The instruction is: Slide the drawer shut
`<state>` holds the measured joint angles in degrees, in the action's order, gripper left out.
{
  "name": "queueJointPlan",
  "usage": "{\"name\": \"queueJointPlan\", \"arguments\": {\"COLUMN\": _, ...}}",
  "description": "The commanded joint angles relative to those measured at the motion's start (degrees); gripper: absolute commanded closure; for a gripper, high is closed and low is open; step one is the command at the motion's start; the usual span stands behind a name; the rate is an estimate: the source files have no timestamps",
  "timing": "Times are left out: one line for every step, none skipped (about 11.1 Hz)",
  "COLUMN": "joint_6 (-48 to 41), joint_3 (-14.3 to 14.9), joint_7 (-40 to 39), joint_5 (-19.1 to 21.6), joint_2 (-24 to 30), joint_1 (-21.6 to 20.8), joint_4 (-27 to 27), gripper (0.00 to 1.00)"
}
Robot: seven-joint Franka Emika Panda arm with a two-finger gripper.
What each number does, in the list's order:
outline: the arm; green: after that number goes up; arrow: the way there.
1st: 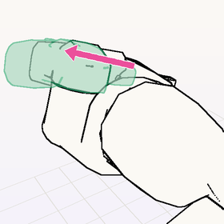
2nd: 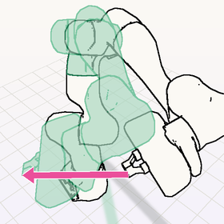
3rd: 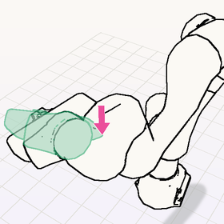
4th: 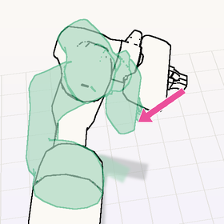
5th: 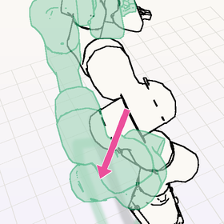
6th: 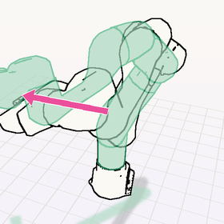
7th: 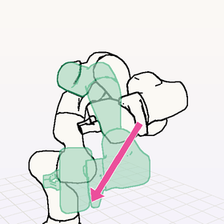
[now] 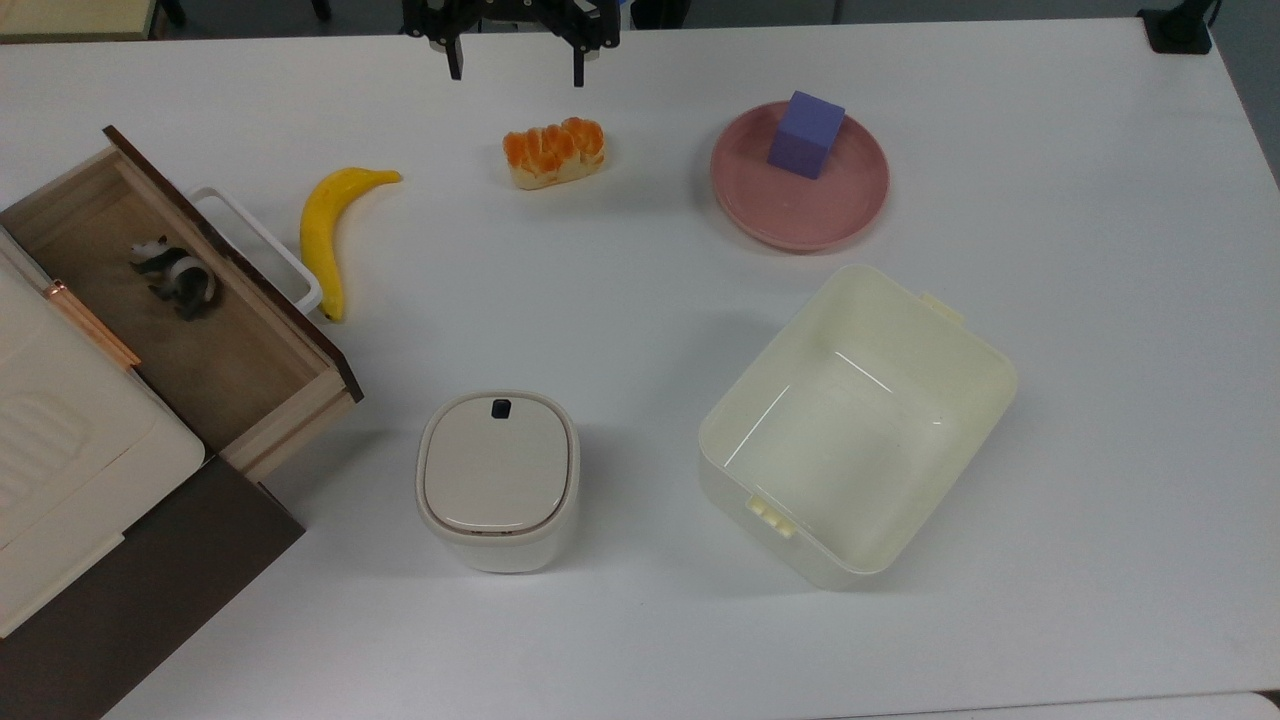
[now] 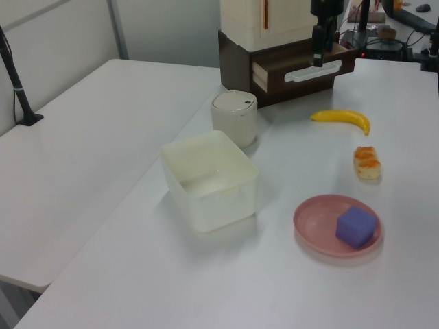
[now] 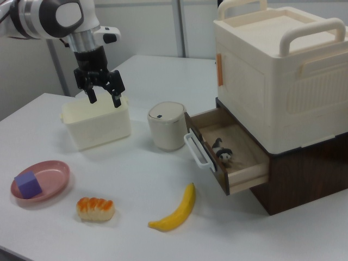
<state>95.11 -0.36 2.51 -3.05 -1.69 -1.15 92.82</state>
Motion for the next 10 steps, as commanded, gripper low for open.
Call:
{"name": "queueJointPlan", "arguments": {"joint_6": 0.08, "joint_3": 0.28, "joint_7": -3.35, "joint_5": -0.03, "joint_2": 0.29, "joint_1": -0.96, "joint_4": 0.70, "gripper": 0.29}}
{"name": "queueJointPlan", "arguments": {"joint_6": 0.08, "joint_3": 0.28, "joint_7": -3.91, "joint_5": -0.02, "joint_2": 0.29, "joint_1": -0.96, "joint_4": 0.61, "gripper": 0.39}}
{"name": "queueJointPlan", "arguments": {"joint_6": 0.08, "joint_3": 0.28, "joint_7": -4.00, "joint_5": -0.02, "joint_2": 0.29, "joint_1": -0.96, "joint_4": 0.70, "gripper": 0.44}}
{"name": "queueJointPlan", "arguments": {"joint_6": 0.08, "joint_3": 0.28, "joint_7": -4.00, "joint_5": -0.02, "joint_2": 0.29, "joint_1": -0.96, "joint_4": 0.61, "gripper": 0.47}}
{"name": "queueJointPlan", "arguments": {"joint_6": 0.08, "joint_3": 0.28, "joint_7": -4.00, "joint_5": -0.02, "joint_2": 0.29, "joint_1": -0.96, "joint_4": 0.70, "gripper": 0.56}}
{"name": "queueJointPlan", "arguments": {"joint_6": 0.08, "joint_3": 0.28, "joint_7": -4.00, "joint_5": -0.02, "joint_2": 0.29, "joint_1": -0.96, "joint_4": 0.61, "gripper": 0.66}}
{"name": "queueJointPlan", "arguments": {"joint_6": -0.01, "joint_3": 0.28, "joint_7": -4.00, "joint_5": -0.02, "joint_2": 0.29, "joint_1": -1.05, "joint_4": 0.70, "gripper": 0.79}}
{"name": "queueJointPlan", "arguments": {"joint_6": -0.01, "joint_3": 0.28, "joint_7": -4.00, "joint_5": -0.02, "joint_2": 0.29, "joint_1": -0.96, "joint_4": 0.70, "gripper": 0.95}}
{"name": "queueJointPlan", "arguments": {"joint_6": -0.01, "joint_3": 0.28, "joint_7": -4.00, "joint_5": -0.02, "joint_2": 0.29, "joint_1": -0.96, "joint_4": 0.70, "gripper": 1.00}}
{"name": "queueJointPlan", "arguments": {"joint_6": 0.07, "joint_3": 0.28, "joint_7": -4.00, "joint_5": -0.02, "joint_2": 0.29, "joint_1": -0.96, "joint_4": 0.70, "gripper": 1.00}}
